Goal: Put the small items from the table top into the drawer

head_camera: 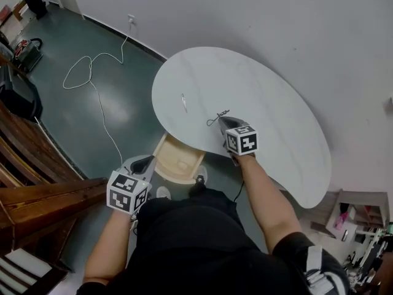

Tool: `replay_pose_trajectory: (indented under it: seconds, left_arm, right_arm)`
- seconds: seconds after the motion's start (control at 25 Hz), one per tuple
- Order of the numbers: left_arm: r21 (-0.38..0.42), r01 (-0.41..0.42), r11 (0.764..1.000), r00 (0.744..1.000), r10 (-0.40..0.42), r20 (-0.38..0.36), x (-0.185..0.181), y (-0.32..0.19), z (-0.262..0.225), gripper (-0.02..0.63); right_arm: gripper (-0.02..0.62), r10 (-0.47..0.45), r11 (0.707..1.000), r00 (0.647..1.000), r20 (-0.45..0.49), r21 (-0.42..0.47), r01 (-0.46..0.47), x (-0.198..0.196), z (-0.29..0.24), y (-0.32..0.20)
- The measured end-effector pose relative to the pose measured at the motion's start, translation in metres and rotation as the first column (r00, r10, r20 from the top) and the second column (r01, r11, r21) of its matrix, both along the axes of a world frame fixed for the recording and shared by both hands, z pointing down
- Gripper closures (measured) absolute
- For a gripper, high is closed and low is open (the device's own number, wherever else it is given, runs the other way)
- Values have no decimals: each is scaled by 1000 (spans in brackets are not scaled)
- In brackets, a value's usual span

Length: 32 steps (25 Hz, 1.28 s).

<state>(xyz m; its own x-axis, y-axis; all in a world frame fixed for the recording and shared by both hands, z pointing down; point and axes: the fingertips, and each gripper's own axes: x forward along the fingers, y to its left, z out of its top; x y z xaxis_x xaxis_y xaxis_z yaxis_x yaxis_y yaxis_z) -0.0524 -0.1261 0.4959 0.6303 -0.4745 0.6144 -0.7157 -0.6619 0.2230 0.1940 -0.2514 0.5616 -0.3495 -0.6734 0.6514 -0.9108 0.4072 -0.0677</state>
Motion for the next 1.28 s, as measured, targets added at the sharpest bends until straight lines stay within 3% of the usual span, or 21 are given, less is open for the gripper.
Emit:
replay_pose_trajectory:
  seconds: [0.36,0.64,0.96,1.28]
  left_arm:
    - [-13,-40,999,999,40,-2,-21,14,10,591]
    - [-32,-23,999,1000,23,-9,-35,21,21,591]
    - [-56,50,997,999,-50,2,-53,30,36,591]
    - [-97,156,983,988,-156,10,-69,32,52,591]
  right_arm:
    - [575,-22,999,999,27,-32,23,-49,12,51]
    - [575,-160,982,987,31,-97,163,-112,39,95]
    - [575,-331,925,943,12,-194,327,-162,80,114]
    - [575,-479,839,875,-67,-327,434,-202,146,114]
